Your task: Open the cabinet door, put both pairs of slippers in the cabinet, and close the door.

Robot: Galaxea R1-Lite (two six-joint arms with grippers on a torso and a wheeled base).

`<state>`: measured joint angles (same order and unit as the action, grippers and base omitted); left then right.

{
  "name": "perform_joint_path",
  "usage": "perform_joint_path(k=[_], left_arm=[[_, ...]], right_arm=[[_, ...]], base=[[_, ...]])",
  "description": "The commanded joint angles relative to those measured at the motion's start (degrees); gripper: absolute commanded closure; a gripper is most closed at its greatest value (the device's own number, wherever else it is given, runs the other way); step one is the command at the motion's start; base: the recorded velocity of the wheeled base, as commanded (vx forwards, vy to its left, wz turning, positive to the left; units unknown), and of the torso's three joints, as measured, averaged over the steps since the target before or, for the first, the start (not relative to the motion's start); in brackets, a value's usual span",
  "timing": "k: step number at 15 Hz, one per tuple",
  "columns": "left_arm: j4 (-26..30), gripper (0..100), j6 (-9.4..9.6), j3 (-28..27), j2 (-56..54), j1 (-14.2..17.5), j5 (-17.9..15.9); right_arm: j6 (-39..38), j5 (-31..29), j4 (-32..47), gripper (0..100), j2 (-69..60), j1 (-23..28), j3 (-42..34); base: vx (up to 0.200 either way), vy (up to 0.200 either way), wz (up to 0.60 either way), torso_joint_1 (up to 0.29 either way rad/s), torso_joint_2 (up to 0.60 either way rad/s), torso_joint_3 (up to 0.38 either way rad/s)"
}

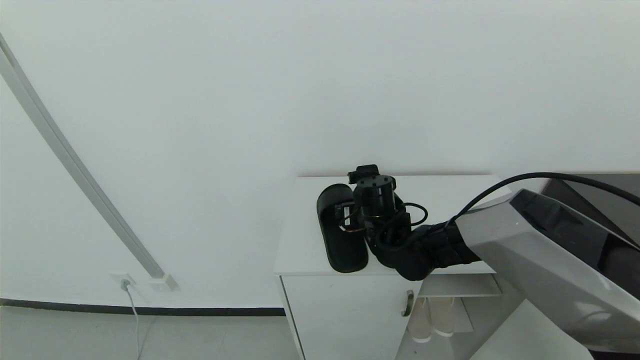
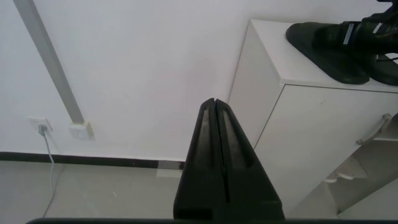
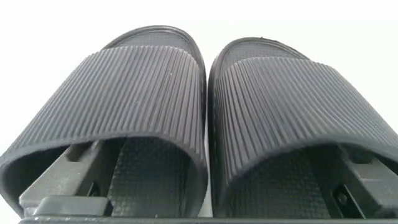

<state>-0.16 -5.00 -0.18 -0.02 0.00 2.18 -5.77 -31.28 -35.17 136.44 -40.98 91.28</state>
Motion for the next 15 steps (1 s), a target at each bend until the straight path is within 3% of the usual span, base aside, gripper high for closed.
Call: perform_joint_path(k=[1,2,3,11,15], left_arm=[[-0.02,100,-0.01,0.01,0.02,0.00,0.02],[-0.02,100,-0.01,0.01,0.02,0.00,0.02],[-0.02,100,-0.01,0.01,0.02,0.00,0.02],[-0.02,100,-0.19,0.01,0.02,0.00,0.02],[-0.02,100,-0.19,0.01,0.02,0.00,0.02]], right_arm=[[-0.03,0.08,0.01,0,1.20,0.12,0.91],[-0.03,-0.01,0.01,0,1.29,0.03,1.00],[-0.03,-0.01,0.01,100,1.29,0.03,1.00],[-0.03,-0.18,-0.25,100,0.23,0.03,0.47],[-0.30,1.31,-0.51,100,-9.35,-0.68,-9.46]], base=[[0.000,0.000,0.00,0.000,0.00,0.000],[0.000,0.000,0.00,0.000,0.00,0.000],[0.000,0.000,0.00,0.000,0.00,0.000],[0.000,0.000,0.00,0.000,0.00,0.000],[0.000,0.000,0.00,0.000,0.00,0.000]])
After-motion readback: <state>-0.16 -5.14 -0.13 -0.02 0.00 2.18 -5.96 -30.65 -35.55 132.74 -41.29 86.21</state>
